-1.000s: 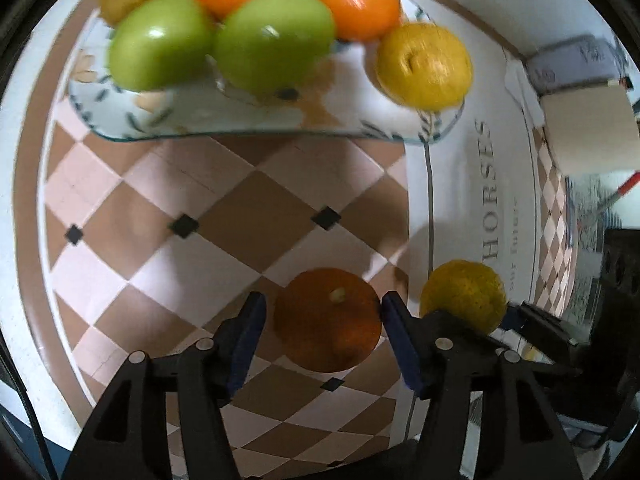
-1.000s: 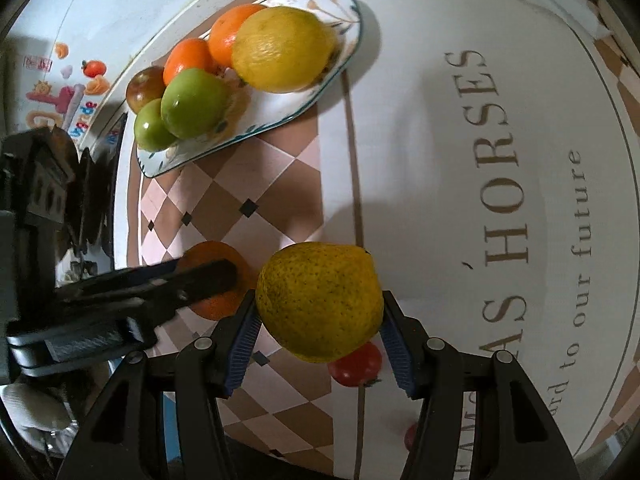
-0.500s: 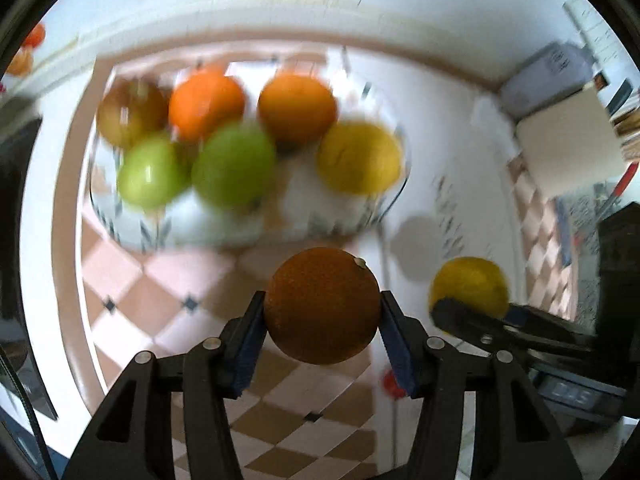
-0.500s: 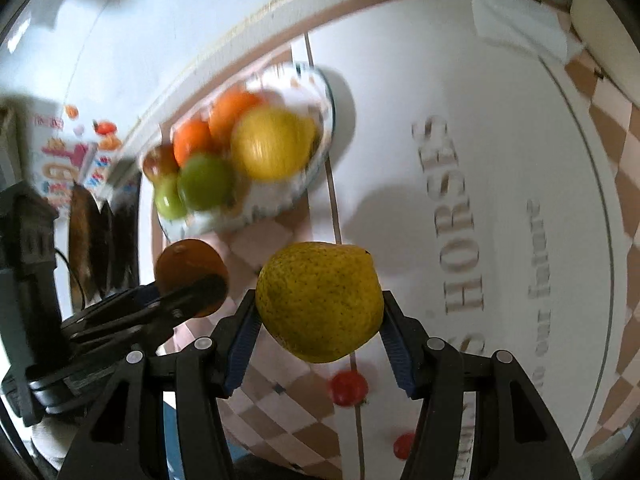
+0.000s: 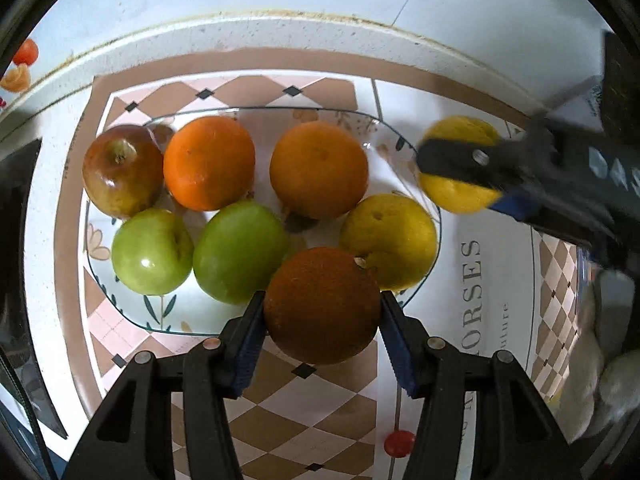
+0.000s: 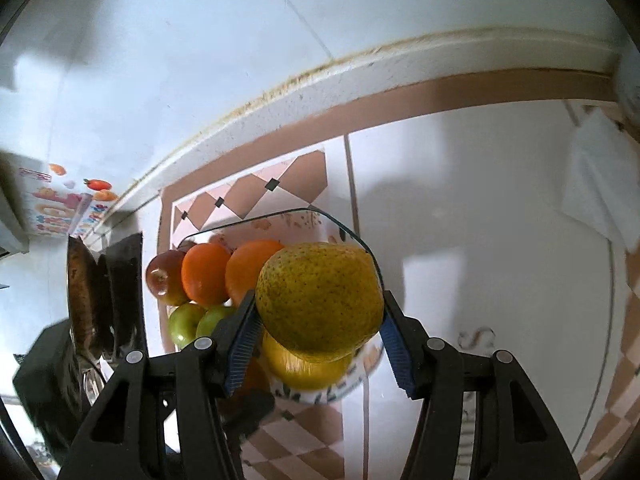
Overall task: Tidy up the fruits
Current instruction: 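Carry the brownish-orange fruit and lemon onto the plate and open both tools, then lift both open tools away from the plate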
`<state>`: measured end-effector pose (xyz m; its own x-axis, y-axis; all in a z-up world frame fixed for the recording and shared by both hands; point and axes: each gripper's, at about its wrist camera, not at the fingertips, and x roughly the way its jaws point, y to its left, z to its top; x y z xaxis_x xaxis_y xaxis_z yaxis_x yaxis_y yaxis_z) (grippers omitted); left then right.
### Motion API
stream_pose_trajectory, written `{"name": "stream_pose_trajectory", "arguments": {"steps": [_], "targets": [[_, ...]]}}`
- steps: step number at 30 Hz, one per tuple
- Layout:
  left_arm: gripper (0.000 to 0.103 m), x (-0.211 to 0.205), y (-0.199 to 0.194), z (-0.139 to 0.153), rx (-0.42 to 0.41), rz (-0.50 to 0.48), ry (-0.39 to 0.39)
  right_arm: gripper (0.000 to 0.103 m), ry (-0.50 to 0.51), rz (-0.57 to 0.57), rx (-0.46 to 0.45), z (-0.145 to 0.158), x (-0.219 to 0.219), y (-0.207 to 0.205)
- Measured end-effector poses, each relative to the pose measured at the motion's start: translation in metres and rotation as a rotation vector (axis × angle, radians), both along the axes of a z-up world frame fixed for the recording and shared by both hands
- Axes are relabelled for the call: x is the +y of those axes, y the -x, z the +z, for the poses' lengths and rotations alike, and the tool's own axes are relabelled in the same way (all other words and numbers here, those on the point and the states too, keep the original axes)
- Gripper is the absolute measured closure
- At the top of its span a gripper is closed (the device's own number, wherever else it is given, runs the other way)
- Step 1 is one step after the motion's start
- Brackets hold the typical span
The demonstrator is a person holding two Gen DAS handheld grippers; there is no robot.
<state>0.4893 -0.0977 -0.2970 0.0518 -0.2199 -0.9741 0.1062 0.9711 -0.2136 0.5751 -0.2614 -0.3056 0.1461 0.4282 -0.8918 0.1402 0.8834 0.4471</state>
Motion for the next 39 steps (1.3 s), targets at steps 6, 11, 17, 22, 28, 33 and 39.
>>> {"name": "stream_pose_trajectory", "arguments": {"steps": [6, 11, 17, 22, 28, 33, 39], "targets": [[0.05, -0.001, 0.003, -0.004, 0.019, 0.009, -0.002, 0.031, -0.001, 0.014, 0.056, -0.019, 0.004, -0.011], [0.042, 0.002, 0.002, 0.001, 0.009, 0.047, 0.019, 0.014, 0.034, -0.004, 0.036, -0.005, -0.006, -0.006], [0.014, 0.022, 0.002, 0.025, -0.052, 0.071, -0.008, 0.007, 0.185, 0.012, -0.003, 0.017, -0.008, 0.02], [0.005, 0.042, 0.015, 0.041, -0.127, 0.068, -0.121, 0.003, 0.299, 0.035, -0.064, 0.041, 0.006, 0.058], [0.004, 0.073, 0.036, 0.059, -0.17, 0.091, -0.151, 0.003, 0.367, 0.039, -0.127, 0.068, 0.026, 0.104], [0.004, 0.087, 0.057, 0.081, -0.218, 0.1, -0.176, 0.003, 0.375, 0.041, -0.172, 0.094, 0.042, 0.137], [0.004, 0.104, 0.093, 0.119, -0.315, 0.119, -0.191, 0.003, 0.37, 0.025, -0.224, 0.126, 0.051, 0.174]]}}
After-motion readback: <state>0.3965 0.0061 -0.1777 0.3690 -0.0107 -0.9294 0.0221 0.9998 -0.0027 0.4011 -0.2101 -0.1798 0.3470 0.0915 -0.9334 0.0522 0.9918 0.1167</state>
